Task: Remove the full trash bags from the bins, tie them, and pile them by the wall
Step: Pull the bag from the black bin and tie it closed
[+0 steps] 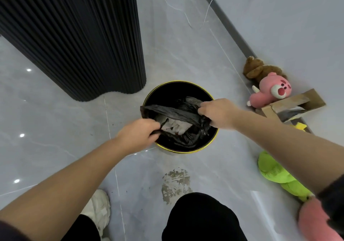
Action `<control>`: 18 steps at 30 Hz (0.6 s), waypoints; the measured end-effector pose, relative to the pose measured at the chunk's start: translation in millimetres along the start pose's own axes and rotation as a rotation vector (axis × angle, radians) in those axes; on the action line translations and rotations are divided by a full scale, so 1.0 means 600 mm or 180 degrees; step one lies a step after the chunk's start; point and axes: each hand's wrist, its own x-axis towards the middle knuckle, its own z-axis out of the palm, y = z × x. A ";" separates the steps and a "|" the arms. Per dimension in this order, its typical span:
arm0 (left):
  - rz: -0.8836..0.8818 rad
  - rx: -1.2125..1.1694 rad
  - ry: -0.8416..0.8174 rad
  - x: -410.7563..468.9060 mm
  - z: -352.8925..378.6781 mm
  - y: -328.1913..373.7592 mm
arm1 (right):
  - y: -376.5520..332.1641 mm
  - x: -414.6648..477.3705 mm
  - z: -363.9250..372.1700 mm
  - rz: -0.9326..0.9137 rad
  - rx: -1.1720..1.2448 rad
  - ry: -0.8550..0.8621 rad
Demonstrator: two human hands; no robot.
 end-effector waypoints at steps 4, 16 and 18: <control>-0.1301 -0.1135 0.0253 0.024 -0.003 -0.009 | -0.019 0.005 0.010 -0.0002 0.1977 0.0689; -0.1601 -0.2404 0.0045 0.050 -0.056 -0.039 | -0.136 0.100 0.013 0.0002 0.4204 0.0155; -0.1502 -0.2367 0.0025 0.061 -0.063 -0.038 | -0.144 0.114 0.019 -0.0038 0.4057 0.0070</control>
